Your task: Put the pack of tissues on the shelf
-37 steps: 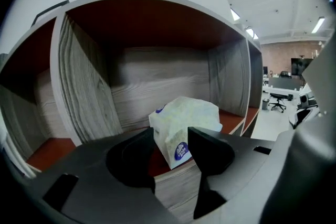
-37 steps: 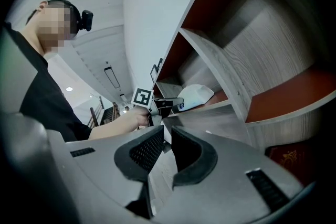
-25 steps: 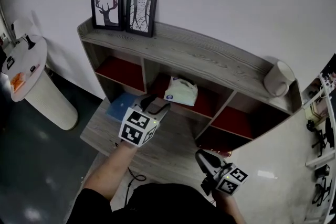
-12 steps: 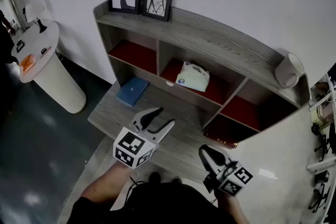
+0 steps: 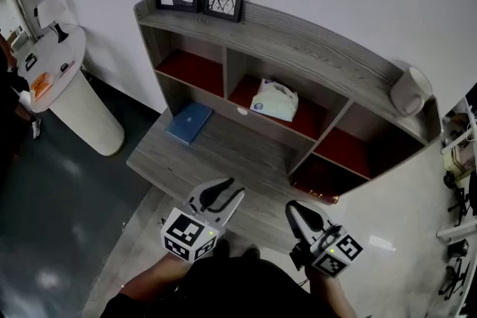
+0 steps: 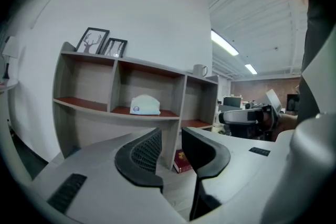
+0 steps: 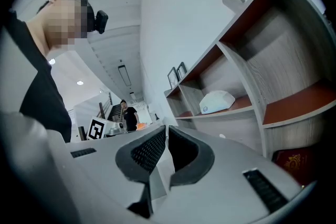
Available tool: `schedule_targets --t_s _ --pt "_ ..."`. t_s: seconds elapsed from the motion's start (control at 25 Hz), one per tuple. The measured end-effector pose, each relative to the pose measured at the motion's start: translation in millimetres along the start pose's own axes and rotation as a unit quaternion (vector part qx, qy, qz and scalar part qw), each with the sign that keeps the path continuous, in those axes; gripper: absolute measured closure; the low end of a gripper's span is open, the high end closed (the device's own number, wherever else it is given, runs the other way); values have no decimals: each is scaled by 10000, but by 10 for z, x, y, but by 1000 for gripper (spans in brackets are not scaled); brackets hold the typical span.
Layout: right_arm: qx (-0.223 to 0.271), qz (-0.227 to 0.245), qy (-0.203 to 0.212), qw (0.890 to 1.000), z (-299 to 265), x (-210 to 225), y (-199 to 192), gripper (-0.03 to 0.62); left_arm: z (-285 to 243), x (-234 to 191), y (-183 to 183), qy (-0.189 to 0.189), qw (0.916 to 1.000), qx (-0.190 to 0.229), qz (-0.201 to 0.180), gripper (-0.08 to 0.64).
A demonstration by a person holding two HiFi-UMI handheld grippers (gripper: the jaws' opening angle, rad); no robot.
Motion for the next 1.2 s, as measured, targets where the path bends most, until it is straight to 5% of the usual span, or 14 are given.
schedule_targets --t_s 0.48,1.2 --pt "178 181 24 9997 1 -128 70 572 71 183 26 -6 9998 82 -181 526" --pt "-42 378 -167 9991 44 -46 0 575 89 187 -43 8 10000 -50 -68 529"
Point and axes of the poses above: the fingertips, and each gripper's own axes: z backward along the fingers, x to its right, y out of its top, the point moved 4 cm from there along z, backward along the fingers, and after that the axes turned 15 degrees about -z, right-handed, at the moved point
